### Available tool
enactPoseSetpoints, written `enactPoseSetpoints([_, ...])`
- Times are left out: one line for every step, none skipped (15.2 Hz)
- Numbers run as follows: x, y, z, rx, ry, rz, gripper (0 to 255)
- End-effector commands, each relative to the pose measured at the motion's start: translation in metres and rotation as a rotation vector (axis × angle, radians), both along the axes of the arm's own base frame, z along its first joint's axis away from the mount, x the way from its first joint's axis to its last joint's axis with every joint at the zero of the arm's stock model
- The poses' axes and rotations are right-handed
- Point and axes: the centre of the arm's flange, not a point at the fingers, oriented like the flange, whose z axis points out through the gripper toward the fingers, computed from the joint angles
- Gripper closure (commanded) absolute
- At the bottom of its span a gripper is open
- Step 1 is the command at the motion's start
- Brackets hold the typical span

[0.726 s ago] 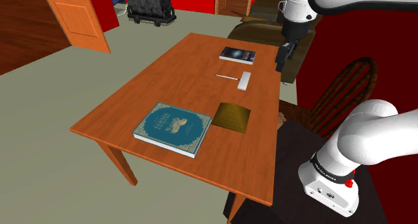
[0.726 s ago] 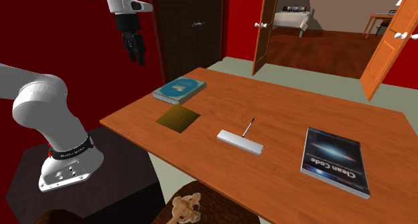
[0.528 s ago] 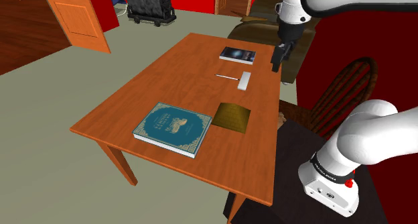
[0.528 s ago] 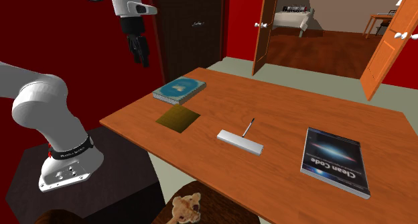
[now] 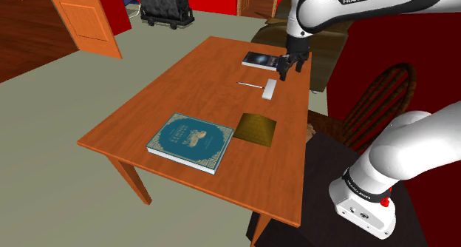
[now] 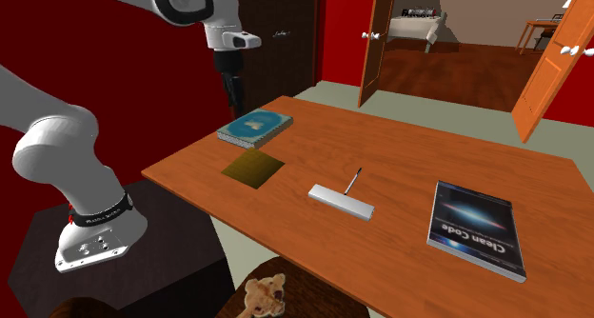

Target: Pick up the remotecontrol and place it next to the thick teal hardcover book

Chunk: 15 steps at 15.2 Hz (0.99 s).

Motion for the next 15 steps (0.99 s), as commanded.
enactPoseSetpoints([0.02, -0.01, -0.016, 0.006, -0.004, -0.055, 0])
enactPoseSetpoints([0.029, -0.016, -0.024, 0.009, -0.006, -0.082, 0])
enactPoseSetpoints([0.038, -0.022, -0.031, 0.012, -0.008, -0.108, 0])
enactPoseSetpoints([0.048, -0.028, -0.039, 0.015, -0.009, -0.135, 0])
enactPoseSetpoints([0.057, -0.035, -0.047, 0.018, -0.011, -0.161, 0])
enactPoseSetpoints([0.066, -0.041, -0.054, 0.021, -0.013, -0.188, 0])
enactPoseSetpoints([0.074, -0.048, -0.062, 0.024, -0.014, -0.214, 0])
enactPoseSetpoints([0.083, -0.055, -0.069, 0.027, -0.016, -0.241, 0])
enactPoseSetpoints([0.091, -0.063, -0.077, 0.03, -0.017, -0.267, 0])
enactPoseSetpoints([0.099, -0.07, -0.085, 0.033, -0.019, -0.294, 0])
enactPoseSetpoints([0.107, -0.078, -0.092, 0.036, -0.021, -0.32, 0])
enactPoseSetpoints([0.115, -0.086, -0.1, 0.039, -0.022, -0.347, 0])
enactPoseSetpoints([0.123, -0.094, -0.107, 0.042, -0.024, -0.373, 0])
enactPoseSetpoints([0.13, -0.102, -0.115, 0.045, -0.026, -0.4, 0])
enactPoseSetpoints([0.137, -0.11, -0.123, 0.048, -0.027, -0.426, 0])
